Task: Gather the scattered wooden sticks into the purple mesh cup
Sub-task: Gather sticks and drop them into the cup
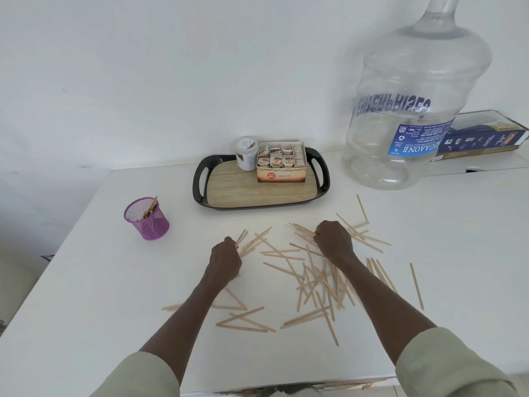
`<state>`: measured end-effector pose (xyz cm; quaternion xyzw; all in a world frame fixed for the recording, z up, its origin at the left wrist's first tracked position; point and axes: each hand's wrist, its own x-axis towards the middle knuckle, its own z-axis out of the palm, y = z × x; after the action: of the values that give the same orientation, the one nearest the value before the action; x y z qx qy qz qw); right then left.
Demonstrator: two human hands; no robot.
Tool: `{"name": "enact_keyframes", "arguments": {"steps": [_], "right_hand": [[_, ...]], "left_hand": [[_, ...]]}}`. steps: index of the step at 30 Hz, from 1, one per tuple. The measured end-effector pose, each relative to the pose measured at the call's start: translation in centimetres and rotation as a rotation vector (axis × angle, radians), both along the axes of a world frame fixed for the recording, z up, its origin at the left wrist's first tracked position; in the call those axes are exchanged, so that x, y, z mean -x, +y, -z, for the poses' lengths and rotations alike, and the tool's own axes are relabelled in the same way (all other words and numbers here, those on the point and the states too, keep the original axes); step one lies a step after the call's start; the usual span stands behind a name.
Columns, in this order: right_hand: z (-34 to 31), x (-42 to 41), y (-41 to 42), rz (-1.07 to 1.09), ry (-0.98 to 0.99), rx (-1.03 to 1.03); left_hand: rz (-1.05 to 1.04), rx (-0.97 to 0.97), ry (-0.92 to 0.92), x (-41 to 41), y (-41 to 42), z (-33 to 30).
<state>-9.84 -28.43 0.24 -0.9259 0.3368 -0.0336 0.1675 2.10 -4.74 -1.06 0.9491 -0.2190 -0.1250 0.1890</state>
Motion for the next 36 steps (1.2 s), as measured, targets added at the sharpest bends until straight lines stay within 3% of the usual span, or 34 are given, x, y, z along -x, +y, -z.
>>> {"name": "enact_keyframes", "arguments": {"steps": [4, 8, 13, 21, 29, 33, 36], "right_hand": [[-0.8, -0.7, 0.2, -0.011, -0.073, -0.084], [-2.3, -2.0, 1.1, -0.055, -0.161, -0.176], [-3.5, -3.6, 3.1, -0.089, -0.24, -0.266], [-4.5, -4.9, 7.1, -0.096, -0.287, -0.367], [-3.5, -4.4, 7.0, -0.121, -0.467, -0.441], [-2.1, -3.9, 6.5, 0.264, -0.546, -0.616], [-1.1, -3.7, 6.3, 0.453, -0.472, -0.996]], "left_hand": [[-0.155, 0.266, 0.234, 0.1, -1.6, -0.4], [-0.411, 0.723, 0.663, 1.0, -4.1, -1.0], [-0.568, 0.901, 0.795, 1.9, -7.4, -2.3], [-0.439, 1.195, 1.065, 2.7, -9.8, -4.2], [-0.651, 1.193, 0.859, 1.6, -9.8, -3.2], [-0.703, 1.251, 0.763, 1.6, -9.9, -3.5], [-0.656, 1.245, 0.654, 2.2, -10.3, -4.2]]}}
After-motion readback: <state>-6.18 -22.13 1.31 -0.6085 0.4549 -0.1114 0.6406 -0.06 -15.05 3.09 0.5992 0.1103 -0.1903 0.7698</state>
